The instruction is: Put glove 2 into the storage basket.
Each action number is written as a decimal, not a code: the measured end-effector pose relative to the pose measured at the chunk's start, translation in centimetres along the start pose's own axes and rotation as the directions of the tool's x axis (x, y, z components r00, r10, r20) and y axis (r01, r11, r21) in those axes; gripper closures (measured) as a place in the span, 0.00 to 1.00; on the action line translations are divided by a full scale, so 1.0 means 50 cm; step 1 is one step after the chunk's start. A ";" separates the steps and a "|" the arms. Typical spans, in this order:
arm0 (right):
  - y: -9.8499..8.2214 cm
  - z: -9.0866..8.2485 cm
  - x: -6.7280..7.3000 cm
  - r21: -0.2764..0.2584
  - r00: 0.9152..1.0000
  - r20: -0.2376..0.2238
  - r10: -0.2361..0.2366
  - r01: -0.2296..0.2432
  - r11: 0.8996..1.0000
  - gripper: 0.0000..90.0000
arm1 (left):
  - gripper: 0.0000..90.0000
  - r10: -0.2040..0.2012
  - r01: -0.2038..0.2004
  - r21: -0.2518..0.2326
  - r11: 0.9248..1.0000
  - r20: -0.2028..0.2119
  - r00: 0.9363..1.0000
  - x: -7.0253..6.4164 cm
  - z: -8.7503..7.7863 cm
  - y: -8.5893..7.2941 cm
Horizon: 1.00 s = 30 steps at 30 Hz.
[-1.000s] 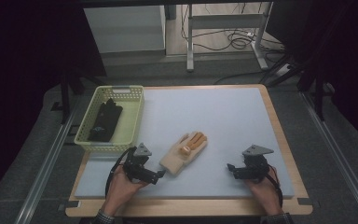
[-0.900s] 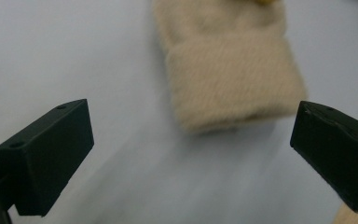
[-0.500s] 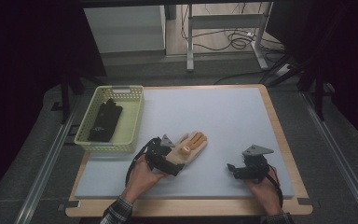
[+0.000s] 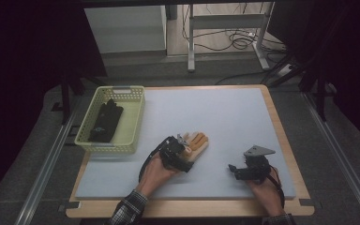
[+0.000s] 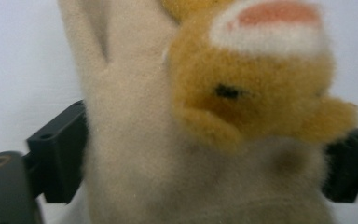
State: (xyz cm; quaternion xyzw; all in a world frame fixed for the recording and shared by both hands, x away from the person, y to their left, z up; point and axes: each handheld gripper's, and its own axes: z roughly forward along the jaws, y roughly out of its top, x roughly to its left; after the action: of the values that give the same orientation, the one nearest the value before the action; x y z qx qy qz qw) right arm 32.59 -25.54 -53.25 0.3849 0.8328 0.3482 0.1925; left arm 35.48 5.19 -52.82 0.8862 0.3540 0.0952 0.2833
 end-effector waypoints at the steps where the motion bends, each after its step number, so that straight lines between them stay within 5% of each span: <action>1: 0.000 0.000 0.000 0.000 1.000 0.000 0.000 0.000 1.000 0.18 | 0.17 0.000 0.000 0.000 1.000 0.000 1.000 0.000 0.000 0.000; 10: 0.000 0.000 0.000 0.001 1.000 0.000 0.001 -0.001 1.000 0.18 | 0.60 0.014 -0.013 -0.009 1.000 0.016 1.000 -0.003 -0.018 -0.003; 16: 0.000 0.000 0.000 0.001 1.000 0.000 0.001 -0.001 1.000 0.18 | 0.76 0.010 -0.009 -0.026 1.000 0.036 0.999 -0.002 -0.033 -0.006; 30: 0.000 0.000 0.000 0.000 1.000 -0.001 0.000 0.000 1.000 0.18 | 0.80 -0.008 0.007 -0.064 0.998 -0.027 1.000 0.035 -0.106 0.021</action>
State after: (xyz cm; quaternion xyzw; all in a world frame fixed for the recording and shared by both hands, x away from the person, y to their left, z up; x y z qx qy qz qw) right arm 32.59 -25.55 -53.25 0.3849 0.8329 0.3482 0.1921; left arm 35.42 8.07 -47.92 0.8740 0.3580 0.1176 0.3069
